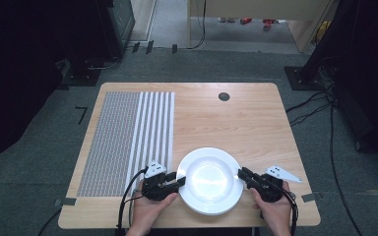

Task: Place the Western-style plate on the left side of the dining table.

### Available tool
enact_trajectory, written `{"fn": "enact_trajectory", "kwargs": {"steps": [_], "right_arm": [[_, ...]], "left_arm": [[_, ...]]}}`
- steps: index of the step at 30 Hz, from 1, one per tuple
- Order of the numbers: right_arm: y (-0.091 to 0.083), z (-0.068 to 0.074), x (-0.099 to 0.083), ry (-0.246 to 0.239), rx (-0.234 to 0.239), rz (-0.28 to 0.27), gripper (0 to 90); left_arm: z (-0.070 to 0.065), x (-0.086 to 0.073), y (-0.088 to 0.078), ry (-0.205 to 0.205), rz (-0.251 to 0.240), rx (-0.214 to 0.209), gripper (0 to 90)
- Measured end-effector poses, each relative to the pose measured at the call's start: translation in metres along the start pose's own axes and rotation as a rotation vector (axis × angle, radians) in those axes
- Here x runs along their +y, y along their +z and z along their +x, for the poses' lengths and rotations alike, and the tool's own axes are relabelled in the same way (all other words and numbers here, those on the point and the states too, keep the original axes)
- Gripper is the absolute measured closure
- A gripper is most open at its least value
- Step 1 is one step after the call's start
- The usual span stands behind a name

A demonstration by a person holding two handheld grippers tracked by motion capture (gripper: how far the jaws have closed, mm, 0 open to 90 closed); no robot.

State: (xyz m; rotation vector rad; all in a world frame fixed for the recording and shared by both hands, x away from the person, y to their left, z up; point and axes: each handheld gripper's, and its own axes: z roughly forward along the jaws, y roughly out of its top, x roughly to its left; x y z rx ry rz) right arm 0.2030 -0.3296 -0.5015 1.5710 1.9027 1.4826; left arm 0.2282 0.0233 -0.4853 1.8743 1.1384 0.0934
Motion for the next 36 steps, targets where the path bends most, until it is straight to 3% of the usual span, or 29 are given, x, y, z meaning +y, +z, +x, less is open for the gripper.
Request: {"fn": "enact_trajectory", "kwargs": {"steps": [4, 11, 14, 21, 26, 27, 29, 31, 36], "right_arm": [[-0.002, -0.004, 0.0, 0.082, 0.023, 0.0, 78.5], [-0.002, -0.011, -0.001, 0.305, 0.065, -0.004, 81.1], [-0.002, -0.013, -0.002, 0.331, 0.068, -0.002, 81.9], [-0.001, -0.018, -0.002, 0.465, 0.106, 0.0, 82.3], [-0.001, -0.017, -0.001, 0.48, 0.114, 0.004, 82.4], [-0.001, -0.017, 0.0, 0.493, 0.154, 0.01, 82.4], [0.001, -0.013, 0.0, 0.508, 0.187, 0.016, 82.3], [0.002, -0.01, 0.0, 0.475, 0.168, -0.002, 82.0], [0.003, -0.011, 0.0, 0.415, 0.199, -0.036, 81.7]], "left_arm": [[0.001, -0.001, 0.0, -0.008, 0.001, -0.005, 55.8], [0.003, -0.001, 0.0, -0.026, 0.003, -0.019, 55.5], [0.004, -0.001, 0.0, -0.032, 0.004, -0.024, 55.1], [0.008, -0.002, 0.002, -0.067, 0.006, -0.05, 53.0], [0.01, -0.002, 0.003, -0.078, 0.013, -0.055, 53.0], [0.011, -0.002, 0.004, -0.08, 0.017, -0.055, 53.1], [0.011, -0.003, 0.005, -0.092, 0.016, -0.059, 52.6], [0.011, -0.003, 0.004, -0.093, 0.017, -0.059, 52.7], [0.012, -0.003, 0.004, -0.101, 0.013, -0.065, 52.2]]}}
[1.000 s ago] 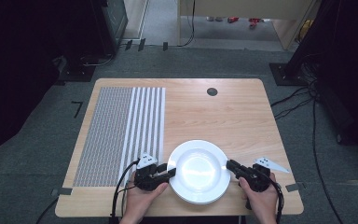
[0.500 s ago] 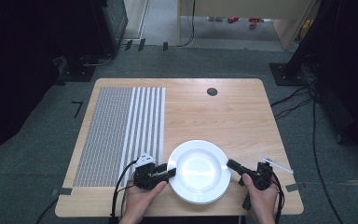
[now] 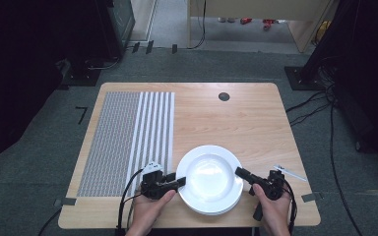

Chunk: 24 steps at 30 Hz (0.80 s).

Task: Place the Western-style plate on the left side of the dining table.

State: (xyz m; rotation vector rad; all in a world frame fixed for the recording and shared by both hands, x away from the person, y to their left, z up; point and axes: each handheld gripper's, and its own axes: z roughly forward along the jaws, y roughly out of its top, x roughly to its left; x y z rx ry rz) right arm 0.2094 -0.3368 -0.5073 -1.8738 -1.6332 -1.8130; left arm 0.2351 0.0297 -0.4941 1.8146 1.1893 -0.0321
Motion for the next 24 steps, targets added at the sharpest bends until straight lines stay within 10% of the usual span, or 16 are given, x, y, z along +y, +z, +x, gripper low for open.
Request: {"fn": "enact_trajectory", "kwargs": {"steps": [9, 24], "right_arm": [[0.003, 0.008, -0.001, -0.13, 0.037, -0.046, 80.8], [0.011, 0.011, 0.0, -0.113, 0.069, -0.077, 82.5]], "left_arm": [[0.0, 0.0, -0.004, -0.018, -0.038, -0.006, 57.7], [0.014, -0.001, -0.006, -0.108, -0.07, -0.097, 67.3]]}}
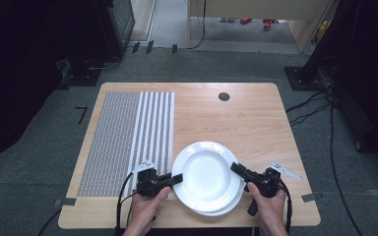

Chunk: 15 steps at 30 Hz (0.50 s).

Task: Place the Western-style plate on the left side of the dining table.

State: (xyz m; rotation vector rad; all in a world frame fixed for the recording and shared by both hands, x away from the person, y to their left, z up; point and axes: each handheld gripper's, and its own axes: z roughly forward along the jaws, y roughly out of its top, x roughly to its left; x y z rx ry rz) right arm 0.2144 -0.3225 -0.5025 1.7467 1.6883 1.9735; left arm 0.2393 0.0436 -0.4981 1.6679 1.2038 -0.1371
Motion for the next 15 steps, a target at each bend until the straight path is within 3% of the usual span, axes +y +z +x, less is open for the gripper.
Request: {"fn": "enact_trajectory", "kwargs": {"steps": [8, 11, 15], "right_arm": [[0.0054, -0.0006, -0.0011, 0.051, -0.028, -0.006, 82.5], [0.0069, -0.002, -0.0016, 0.063, -0.036, -0.002, 81.8], [0.0057, -0.0069, -0.001, 0.084, -0.037, -0.005, 82.1]], "left_arm": [[0.0027, 0.0007, -0.003, -0.028, -0.023, -0.02, 70.1], [0.0063, 0.0016, -0.004, -0.071, -0.033, -0.077, 71.5], [0.0052, 0.0009, -0.0015, -0.053, -0.026, -0.089, 70.9]]}}
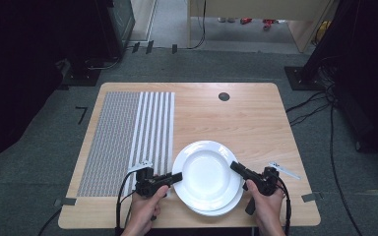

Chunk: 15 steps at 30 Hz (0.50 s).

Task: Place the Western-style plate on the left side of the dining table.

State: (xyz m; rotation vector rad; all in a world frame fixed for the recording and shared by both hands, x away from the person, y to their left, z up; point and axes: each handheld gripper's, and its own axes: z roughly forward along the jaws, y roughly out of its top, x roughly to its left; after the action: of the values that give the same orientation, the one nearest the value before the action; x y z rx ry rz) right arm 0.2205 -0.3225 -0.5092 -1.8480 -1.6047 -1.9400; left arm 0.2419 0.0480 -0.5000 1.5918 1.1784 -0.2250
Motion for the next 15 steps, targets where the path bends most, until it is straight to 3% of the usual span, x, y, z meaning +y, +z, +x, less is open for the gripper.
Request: {"fn": "enact_trajectory", "kwargs": {"steps": [4, 15], "right_arm": [[-0.0002, -0.0006, 0.0001, 0.013, 0.015, 0.007, 82.6], [0.0009, 0.008, 0.0008, 0.007, 0.013, -0.003, 83.1]], "left_arm": [[-0.0025, 0.0008, -0.0006, 0.033, -0.011, 0.05, 69.7], [-0.0044, 0.0035, -0.0052, 0.015, -0.011, 0.068, 72.1]]}}
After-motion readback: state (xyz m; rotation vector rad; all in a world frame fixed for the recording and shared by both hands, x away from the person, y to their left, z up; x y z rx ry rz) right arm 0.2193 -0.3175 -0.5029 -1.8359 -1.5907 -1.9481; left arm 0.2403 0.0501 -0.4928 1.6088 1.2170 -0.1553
